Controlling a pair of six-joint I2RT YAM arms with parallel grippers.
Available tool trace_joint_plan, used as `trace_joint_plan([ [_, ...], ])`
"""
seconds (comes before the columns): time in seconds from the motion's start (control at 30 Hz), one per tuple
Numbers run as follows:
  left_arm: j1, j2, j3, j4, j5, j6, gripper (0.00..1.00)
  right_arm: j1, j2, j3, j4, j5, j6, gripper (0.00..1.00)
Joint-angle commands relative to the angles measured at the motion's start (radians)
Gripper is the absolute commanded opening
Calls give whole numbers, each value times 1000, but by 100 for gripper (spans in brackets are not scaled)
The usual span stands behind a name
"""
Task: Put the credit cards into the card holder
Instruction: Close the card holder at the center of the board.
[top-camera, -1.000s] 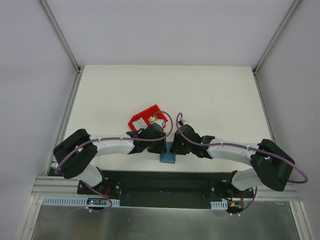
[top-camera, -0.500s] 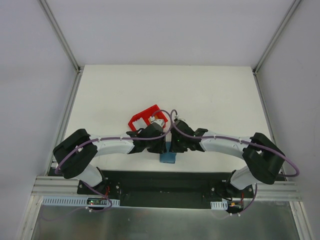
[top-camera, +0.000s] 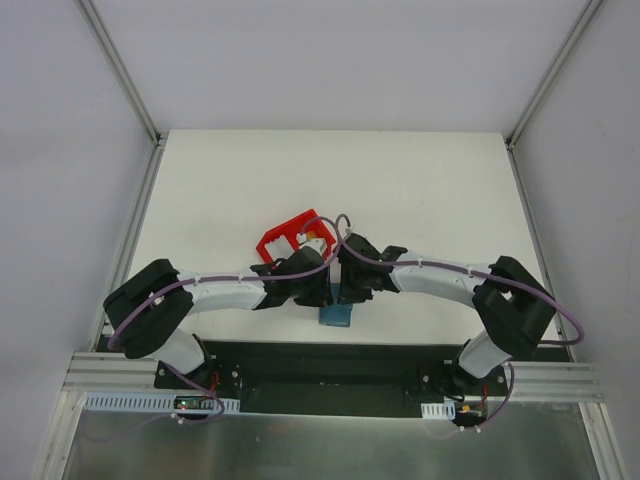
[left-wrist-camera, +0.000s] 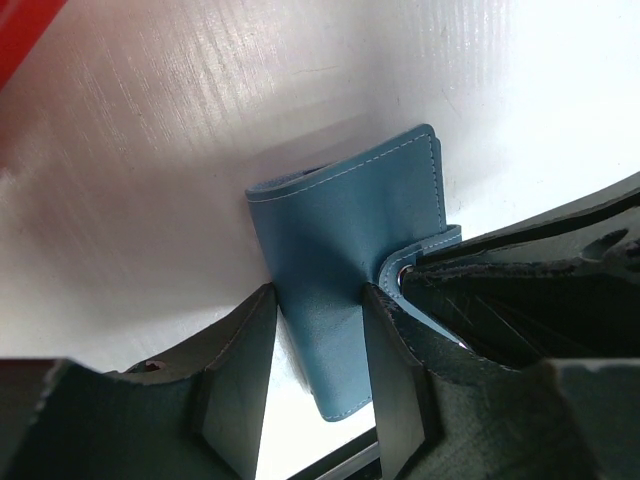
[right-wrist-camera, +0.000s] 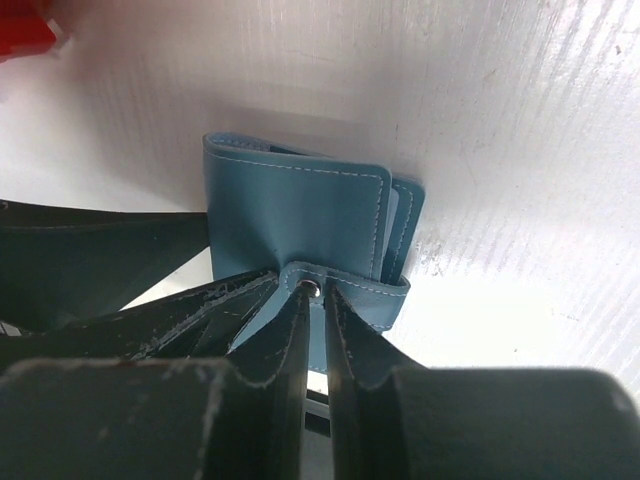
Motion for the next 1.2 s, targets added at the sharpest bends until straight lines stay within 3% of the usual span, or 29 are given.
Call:
trace_joint_plan([
  [0.0, 3, 18, -44, -26, -15, 5, 40, -17, 103, -49, -94, 32, -8, 12],
  [0.5, 3, 7, -56, -20, -19, 0, 40, -36, 198, 21, -174, 19, -68, 14],
  [0.8, 3, -77, -59, -20, -85, 17, 43, -48, -115, -92, 148, 21, -140, 22],
  [1.1, 3, -172, -64, -32, -118, 29, 48, -70, -250, -105, 176, 53, -191, 29],
  [1.17, 2, -218, -70, -32, -122, 38, 54, -79, -285, -138, 170, 75, -191, 37],
])
